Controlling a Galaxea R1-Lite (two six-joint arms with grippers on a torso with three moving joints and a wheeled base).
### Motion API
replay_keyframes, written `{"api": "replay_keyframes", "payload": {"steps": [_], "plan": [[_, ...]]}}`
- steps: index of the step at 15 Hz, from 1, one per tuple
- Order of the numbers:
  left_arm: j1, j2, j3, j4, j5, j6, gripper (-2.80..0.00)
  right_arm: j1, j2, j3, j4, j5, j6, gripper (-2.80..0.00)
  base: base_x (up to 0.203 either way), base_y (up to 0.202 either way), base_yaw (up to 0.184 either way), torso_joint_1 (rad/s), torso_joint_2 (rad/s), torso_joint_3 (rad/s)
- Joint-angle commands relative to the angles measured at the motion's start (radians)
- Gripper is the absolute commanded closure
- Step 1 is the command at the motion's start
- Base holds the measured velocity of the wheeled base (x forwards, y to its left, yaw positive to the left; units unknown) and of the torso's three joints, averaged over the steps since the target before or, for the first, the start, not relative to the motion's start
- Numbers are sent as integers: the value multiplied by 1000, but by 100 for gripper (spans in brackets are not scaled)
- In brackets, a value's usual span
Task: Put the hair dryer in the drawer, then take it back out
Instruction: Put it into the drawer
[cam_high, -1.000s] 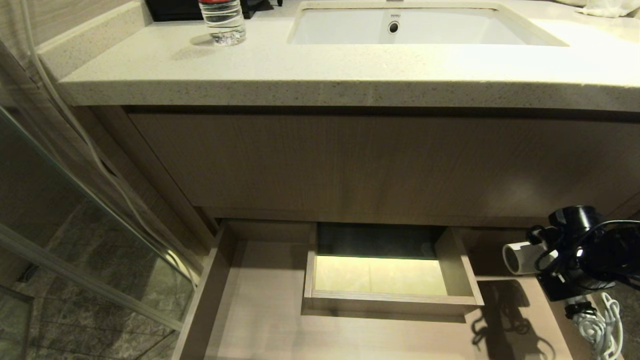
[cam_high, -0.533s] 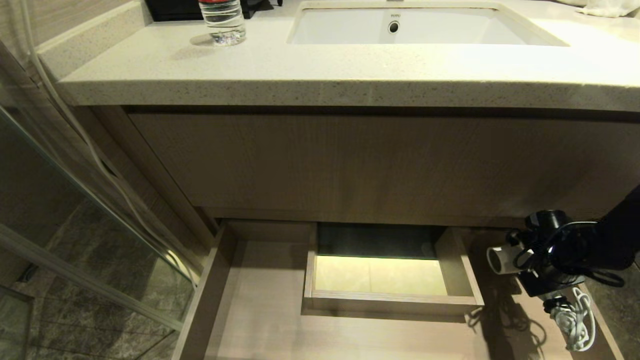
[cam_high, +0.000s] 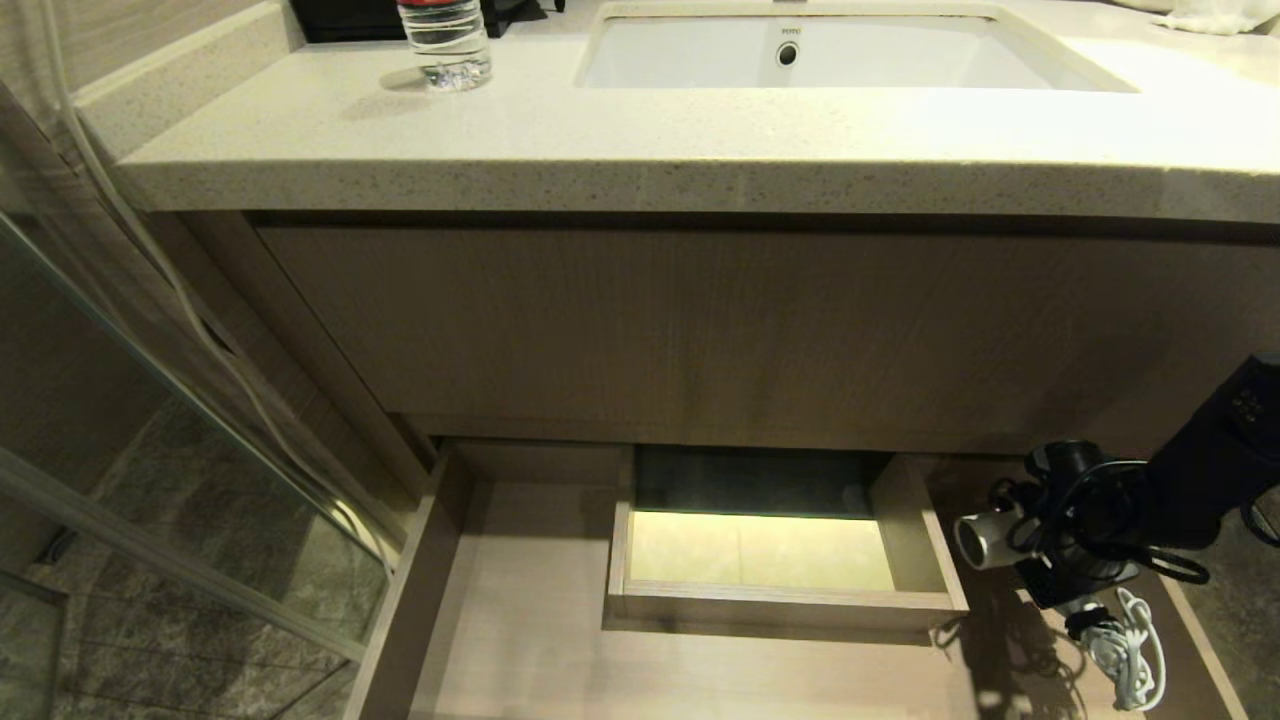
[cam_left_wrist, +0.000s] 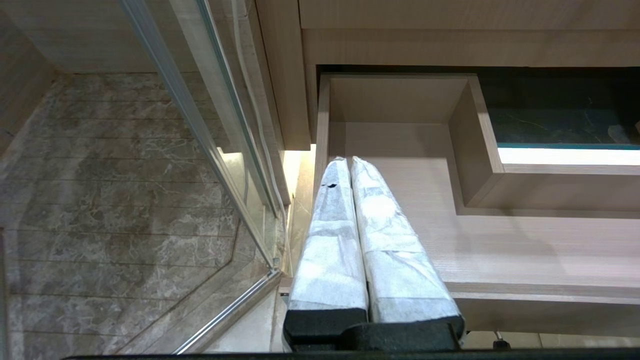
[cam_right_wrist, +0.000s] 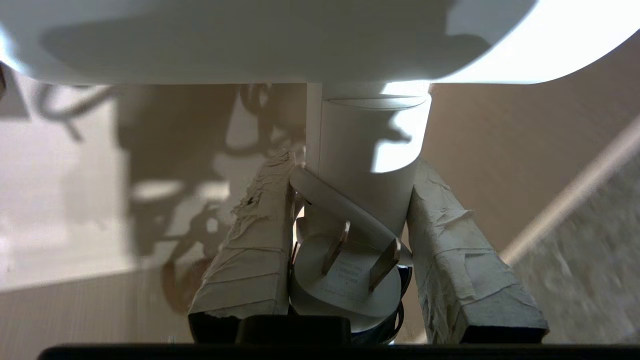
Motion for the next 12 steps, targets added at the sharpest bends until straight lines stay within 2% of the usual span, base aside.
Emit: {"api": "replay_keyframes", "payload": {"steps": [1, 4, 12], "plan": [[0, 0, 0, 0, 0, 0, 0, -1, 64, -40, -2, 6, -5, 0, 0, 0, 0, 0, 0, 0], [0, 0, 0, 0, 0, 0, 0, -1, 112, -68, -57, 28, -41, 0, 0, 0, 0, 0, 0, 0], [0, 0, 0, 0, 0, 0, 0, -1, 181, -88, -111, 34, -74, 0, 0, 0, 0, 0, 0, 0]]}}
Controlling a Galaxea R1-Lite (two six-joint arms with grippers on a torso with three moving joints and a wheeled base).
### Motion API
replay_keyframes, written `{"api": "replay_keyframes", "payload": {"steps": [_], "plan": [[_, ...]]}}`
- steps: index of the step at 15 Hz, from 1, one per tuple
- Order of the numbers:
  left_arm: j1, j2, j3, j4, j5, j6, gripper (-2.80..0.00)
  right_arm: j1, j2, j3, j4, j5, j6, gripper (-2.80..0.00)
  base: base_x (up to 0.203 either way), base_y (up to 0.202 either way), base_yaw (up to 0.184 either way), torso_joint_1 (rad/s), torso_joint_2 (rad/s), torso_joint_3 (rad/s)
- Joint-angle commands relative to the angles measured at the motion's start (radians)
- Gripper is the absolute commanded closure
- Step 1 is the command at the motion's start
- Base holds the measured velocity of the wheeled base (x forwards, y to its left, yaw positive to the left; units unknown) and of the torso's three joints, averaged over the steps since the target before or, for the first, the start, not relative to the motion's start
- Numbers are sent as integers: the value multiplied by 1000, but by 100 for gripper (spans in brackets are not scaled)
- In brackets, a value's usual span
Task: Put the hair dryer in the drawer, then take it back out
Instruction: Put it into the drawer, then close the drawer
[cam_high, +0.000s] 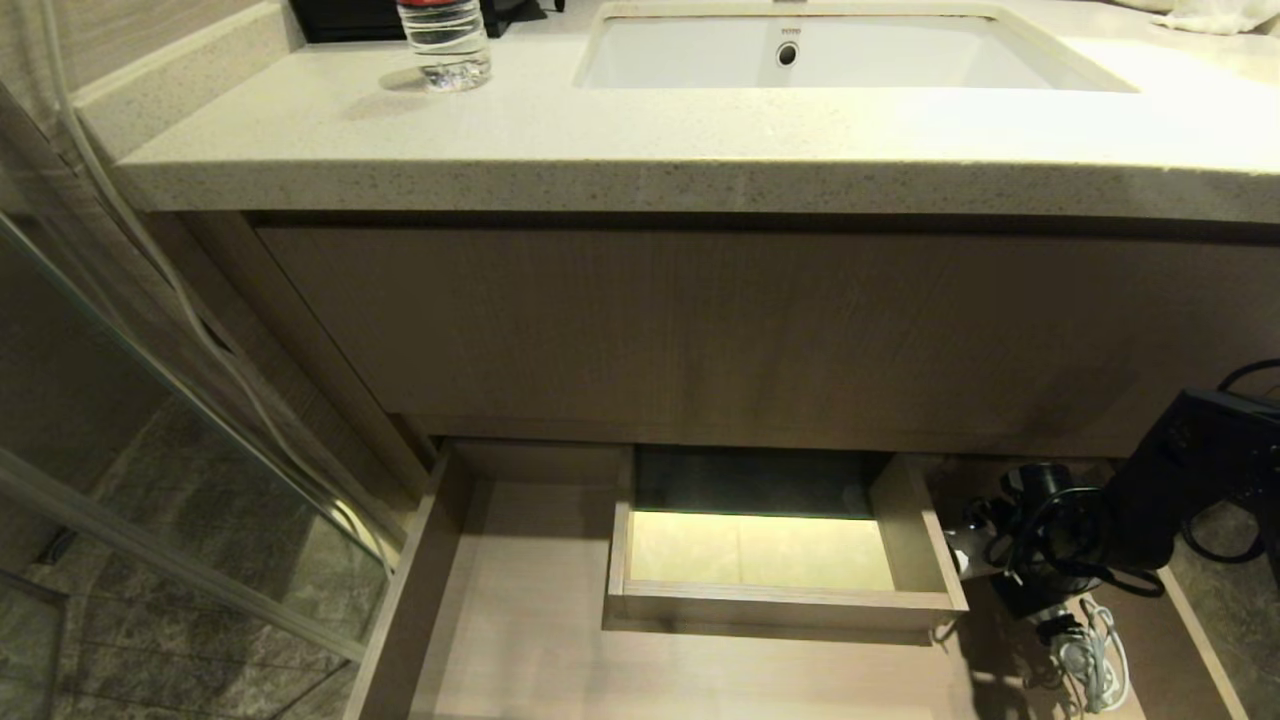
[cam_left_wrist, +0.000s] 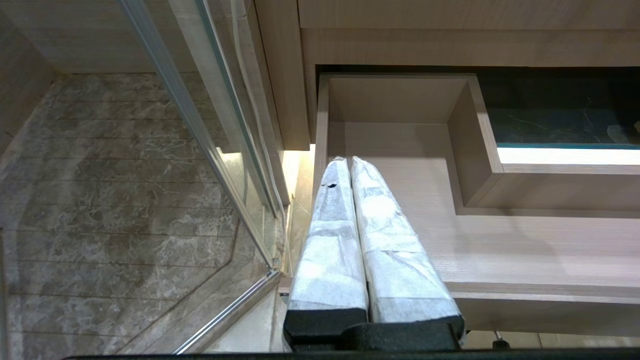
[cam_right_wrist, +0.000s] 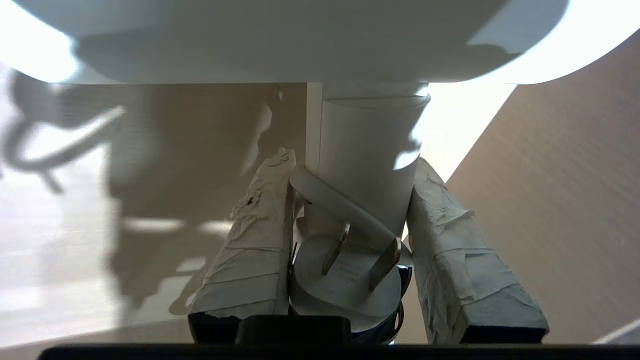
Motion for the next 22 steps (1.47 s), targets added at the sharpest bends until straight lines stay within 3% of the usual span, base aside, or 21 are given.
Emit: {"api": "replay_keyframes", "payload": {"steps": [1, 2, 3, 8, 13, 14, 19, 22], "plan": [[0, 0, 0, -1, 0, 0, 0, -3, 18, -4, -20, -2, -8, 0, 0, 0, 0, 0, 0, 0], [0, 0, 0, 0, 0, 0, 0, -6, 21, -3, -21, -2, -8, 0, 0, 0, 0, 0, 0, 0], [0, 0, 0, 0, 0, 0, 0, -9, 20, -2, -16, -2, -9, -280, 0, 0, 0, 0, 0, 0], [0, 0, 0, 0, 0, 0, 0, -20, -30, 12, -25, -10, -18, -280, 0, 0, 0, 0, 0, 0], [0, 0, 0, 0, 0, 0, 0, -44, -357, 144, -47, -13, -24, -280, 0, 0, 0, 0, 0, 0], [0, 0, 0, 0, 0, 0, 0, -45, -456, 187, -67, -12, -32, 0, 0, 0, 0, 0, 0, 0], [0, 0, 0, 0, 0, 0, 0, -47, -944, 477, -92, -9, -117, 0, 0, 0, 0, 0, 0, 0], [0, 0, 0, 0, 0, 0, 0, -75, -1225, 639, 94, -13, -133, 0, 0, 0, 0, 0, 0, 0]]}}
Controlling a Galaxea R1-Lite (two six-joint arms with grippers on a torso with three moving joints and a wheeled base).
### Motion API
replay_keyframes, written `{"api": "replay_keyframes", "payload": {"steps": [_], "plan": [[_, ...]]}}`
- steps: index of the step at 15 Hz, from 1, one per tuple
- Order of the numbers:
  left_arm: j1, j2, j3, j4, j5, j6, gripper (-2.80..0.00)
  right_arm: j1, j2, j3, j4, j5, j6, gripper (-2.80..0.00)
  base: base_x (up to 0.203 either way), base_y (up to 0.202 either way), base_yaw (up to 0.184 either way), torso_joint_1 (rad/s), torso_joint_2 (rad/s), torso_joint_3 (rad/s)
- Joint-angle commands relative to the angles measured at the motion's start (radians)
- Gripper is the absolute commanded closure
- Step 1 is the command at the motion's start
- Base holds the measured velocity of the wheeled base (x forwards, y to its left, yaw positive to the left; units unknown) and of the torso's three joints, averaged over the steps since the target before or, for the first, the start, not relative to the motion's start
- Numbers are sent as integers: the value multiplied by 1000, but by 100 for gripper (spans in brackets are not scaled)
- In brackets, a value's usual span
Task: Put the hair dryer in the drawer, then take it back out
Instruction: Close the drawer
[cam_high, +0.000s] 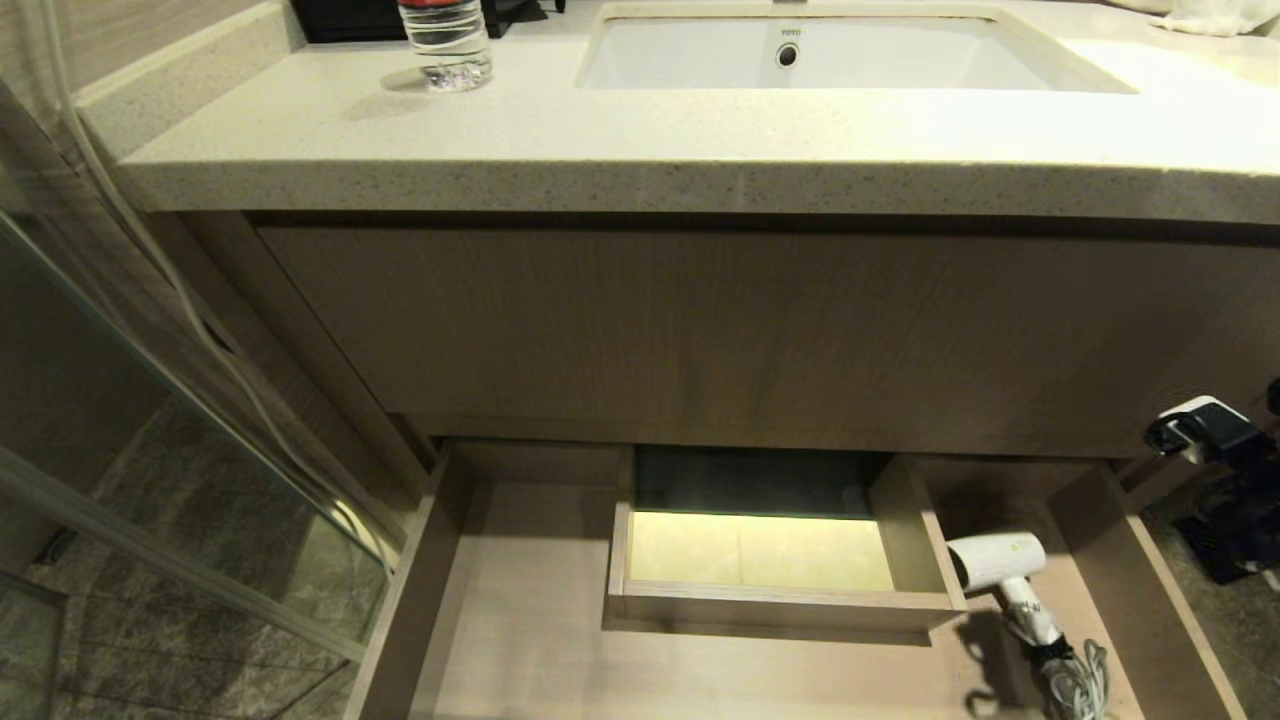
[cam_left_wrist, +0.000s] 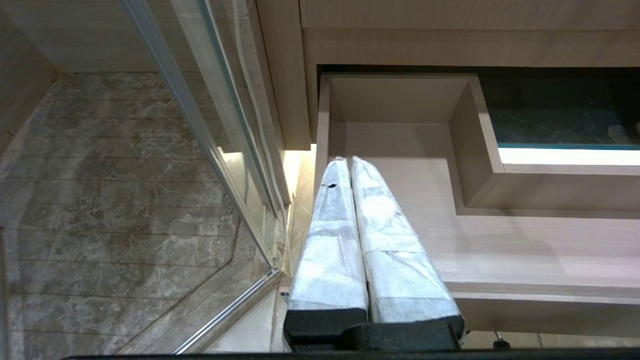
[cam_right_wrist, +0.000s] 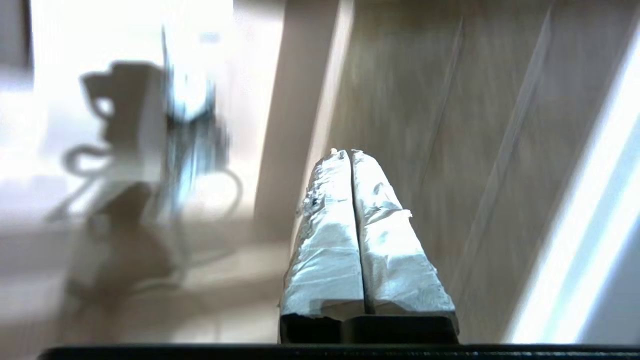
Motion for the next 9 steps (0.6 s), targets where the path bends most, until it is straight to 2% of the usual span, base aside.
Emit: {"api": "replay_keyframes", "payload": {"steps": [1, 3, 4, 6, 9], "plan": [[0, 0, 0, 0, 0, 0, 0, -35, -305, 118, 241, -6, -1, 0, 0, 0, 0, 0, 0, 0], [0, 0, 0, 0, 0, 0, 0, -97, -370, 205, 455, -53, 41, 0, 0, 0, 0, 0, 0, 0], [0, 0, 0, 0, 0, 0, 0, -117, -362, 228, 471, -102, 74, 0, 0, 0, 0, 0, 0, 0], [0, 0, 0, 0, 0, 0, 0, -151, -279, 231, 469, -152, 85, 0, 0, 0, 0, 0, 0, 0], [0, 0, 0, 0, 0, 0, 0, -207, -125, 210, 404, -184, 94, 0, 0, 0, 0, 0, 0, 0]]}}
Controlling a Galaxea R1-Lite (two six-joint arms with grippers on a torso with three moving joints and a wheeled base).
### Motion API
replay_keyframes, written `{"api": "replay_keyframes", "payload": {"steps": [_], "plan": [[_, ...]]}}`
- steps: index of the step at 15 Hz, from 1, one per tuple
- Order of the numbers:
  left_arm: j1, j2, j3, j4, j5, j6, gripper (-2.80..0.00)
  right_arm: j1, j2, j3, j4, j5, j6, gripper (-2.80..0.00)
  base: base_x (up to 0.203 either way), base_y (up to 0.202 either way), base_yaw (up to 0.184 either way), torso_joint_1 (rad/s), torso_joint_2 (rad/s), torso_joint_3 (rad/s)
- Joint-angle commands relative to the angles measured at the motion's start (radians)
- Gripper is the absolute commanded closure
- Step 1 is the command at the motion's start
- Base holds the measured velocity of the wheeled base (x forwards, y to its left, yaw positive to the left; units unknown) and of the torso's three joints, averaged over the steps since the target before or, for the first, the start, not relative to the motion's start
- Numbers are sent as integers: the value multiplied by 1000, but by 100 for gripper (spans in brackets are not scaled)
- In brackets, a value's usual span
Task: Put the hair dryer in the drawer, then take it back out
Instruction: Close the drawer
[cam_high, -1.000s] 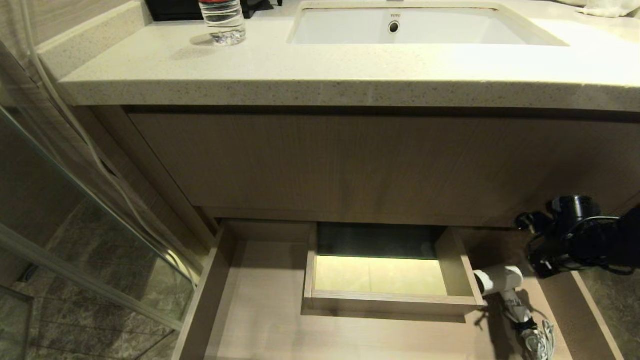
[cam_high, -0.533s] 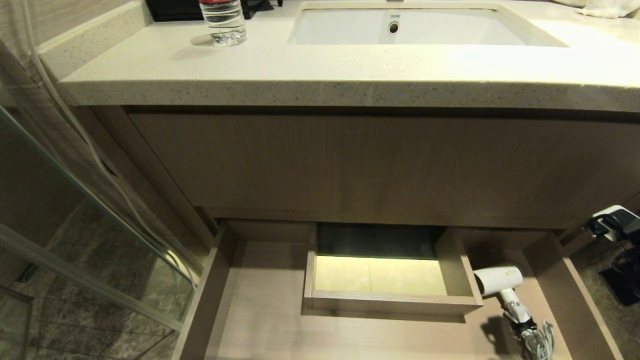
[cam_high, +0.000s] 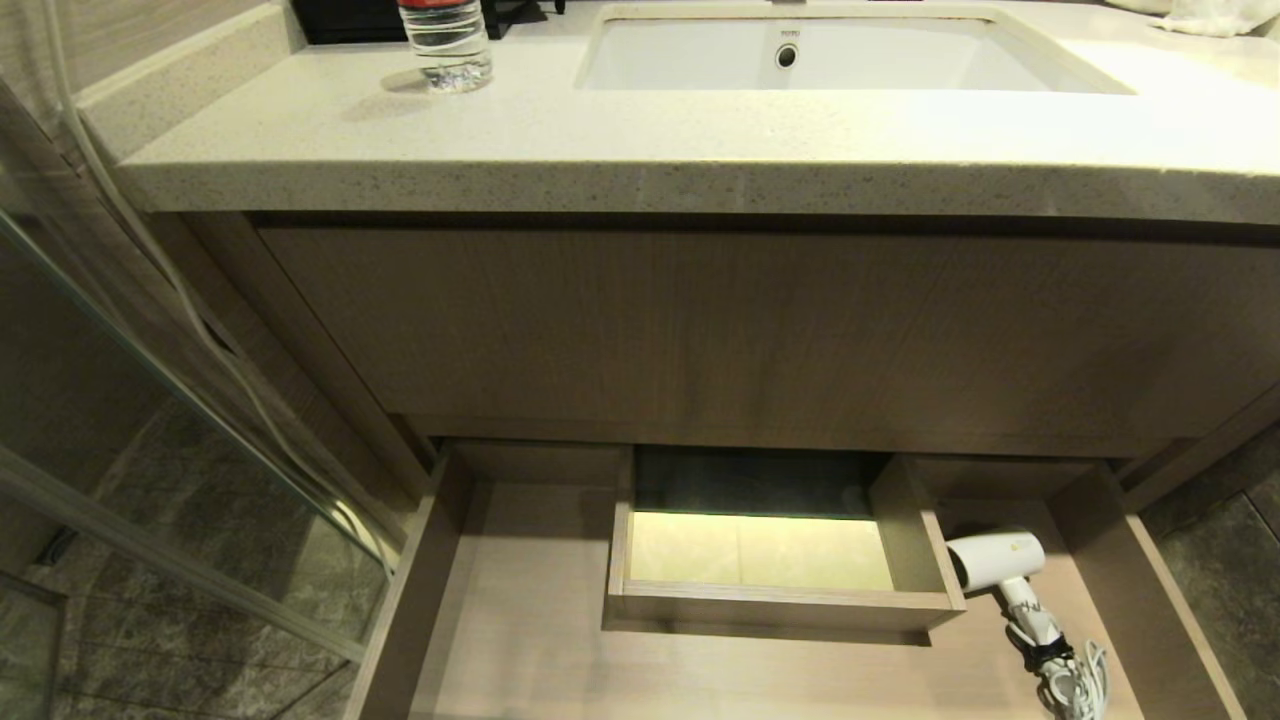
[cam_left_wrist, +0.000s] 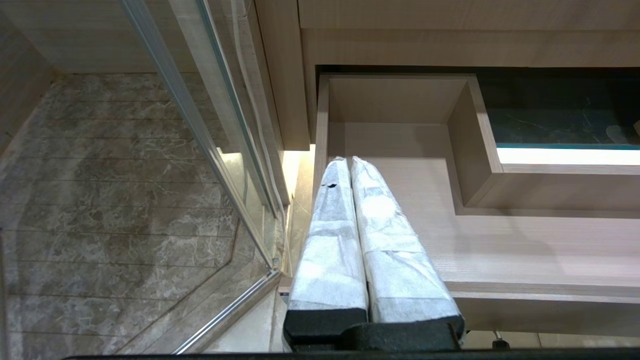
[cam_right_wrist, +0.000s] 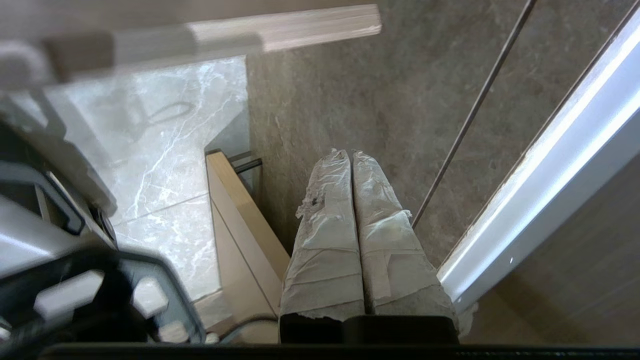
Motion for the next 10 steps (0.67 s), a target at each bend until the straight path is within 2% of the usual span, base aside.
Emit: {"api": "replay_keyframes", "payload": {"steps": [1, 5, 10], "plan": [[0, 0, 0, 0, 0, 0, 0, -44, 154, -18, -64, -9, -1, 0, 0, 0, 0, 0, 0, 0], [0, 0, 0, 0, 0, 0, 0, -107, 373, -56, -189, -28, -5, 0, 0, 0, 0, 0, 0, 0], [0, 0, 0, 0, 0, 0, 0, -163, 567, -107, -216, -70, -15, 0, 0, 0, 0, 0, 0, 0]]}}
